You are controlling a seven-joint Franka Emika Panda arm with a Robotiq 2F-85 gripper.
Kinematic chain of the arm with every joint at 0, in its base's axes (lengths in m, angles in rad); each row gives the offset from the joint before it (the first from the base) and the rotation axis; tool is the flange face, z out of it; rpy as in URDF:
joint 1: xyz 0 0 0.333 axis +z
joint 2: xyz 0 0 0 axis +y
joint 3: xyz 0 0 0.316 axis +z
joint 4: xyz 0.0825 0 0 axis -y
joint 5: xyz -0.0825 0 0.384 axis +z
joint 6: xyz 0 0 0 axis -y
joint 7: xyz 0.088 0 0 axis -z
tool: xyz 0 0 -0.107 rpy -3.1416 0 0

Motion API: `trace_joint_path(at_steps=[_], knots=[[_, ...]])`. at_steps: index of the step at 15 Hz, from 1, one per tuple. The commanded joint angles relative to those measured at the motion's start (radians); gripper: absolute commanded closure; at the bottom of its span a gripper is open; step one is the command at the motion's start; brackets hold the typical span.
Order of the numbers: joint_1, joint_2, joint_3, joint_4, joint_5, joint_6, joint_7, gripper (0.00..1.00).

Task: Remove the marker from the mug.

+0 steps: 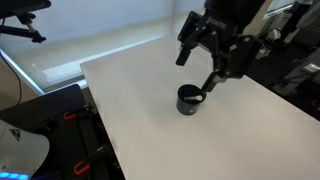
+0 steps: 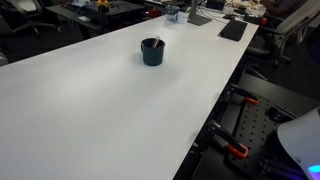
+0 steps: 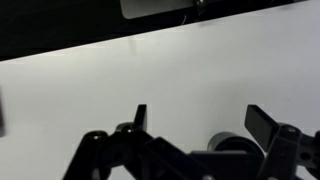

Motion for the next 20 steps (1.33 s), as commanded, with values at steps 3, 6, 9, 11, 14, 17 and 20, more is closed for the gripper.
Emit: trace_joint_path(at_steps=[3,6,9,11,14,17,20], knots=[[-0.005,0.013,0.008,0.075,-0.018,-0.001,-0.001,0.00],[-0.004,0.015,0.010,0.082,-0.018,-0.001,-0.001,0.00],[-0.014,0.032,0.003,0.098,-0.013,0.007,-0.012,0.00],[-0.024,0.054,-0.001,0.122,-0.022,0.033,-0.042,0.00],[-0.040,0.090,0.002,0.163,-0.022,0.097,-0.130,0.00],[-0.050,0.139,0.024,0.206,0.022,0.144,-0.265,0.00],[-0.054,0.180,0.056,0.226,0.075,0.151,-0.385,0.00]])
